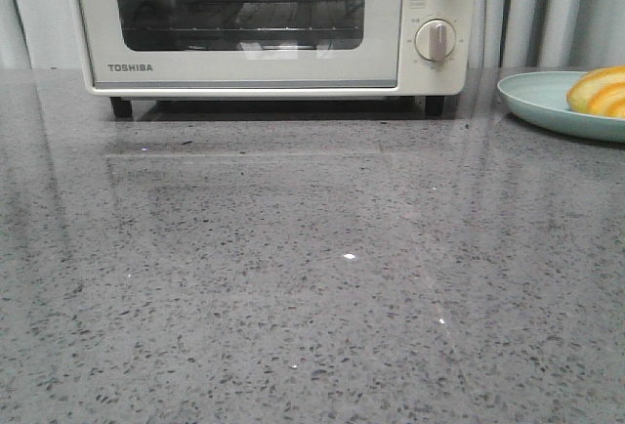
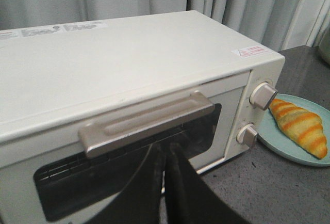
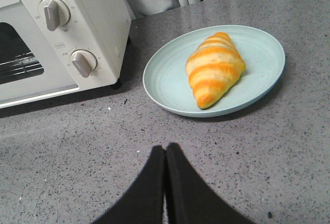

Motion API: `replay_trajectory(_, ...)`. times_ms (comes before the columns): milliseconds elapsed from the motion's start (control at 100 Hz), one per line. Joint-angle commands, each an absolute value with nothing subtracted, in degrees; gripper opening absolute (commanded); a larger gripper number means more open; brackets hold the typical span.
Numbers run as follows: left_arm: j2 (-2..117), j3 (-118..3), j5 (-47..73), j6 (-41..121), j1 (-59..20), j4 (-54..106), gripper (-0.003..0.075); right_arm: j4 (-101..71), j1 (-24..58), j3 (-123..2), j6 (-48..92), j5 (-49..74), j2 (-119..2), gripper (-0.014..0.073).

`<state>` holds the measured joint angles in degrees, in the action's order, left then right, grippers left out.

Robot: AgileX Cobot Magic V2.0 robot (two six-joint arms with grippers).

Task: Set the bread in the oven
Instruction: 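Hook the door handle with the left gripper and pull it down open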

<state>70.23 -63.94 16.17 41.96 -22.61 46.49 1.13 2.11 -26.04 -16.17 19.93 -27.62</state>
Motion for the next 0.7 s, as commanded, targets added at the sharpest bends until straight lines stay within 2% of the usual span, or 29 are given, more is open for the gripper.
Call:
replay_trajectory(0, 73.93, -70.46, 14.88, 42.26, -23.35, 47.28, -0.0021, 1.98, 2.16, -28.15, -15.68, 15.88, -28.29, -0.0056)
replay_trajectory(240, 83.33, -78.04, 15.45, 42.26, -23.35, 47.28, -0.0022, 1.98, 2.16, -28.15, -15.68, 16.2, -28.29, -0.0056)
replay_trajectory(690, 89.17, -79.13, 8.0, 44.43, -23.35, 47.28, -0.0022, 1.98, 2.16, -28.15, -15.68, 16.2, -28.29, -0.0056)
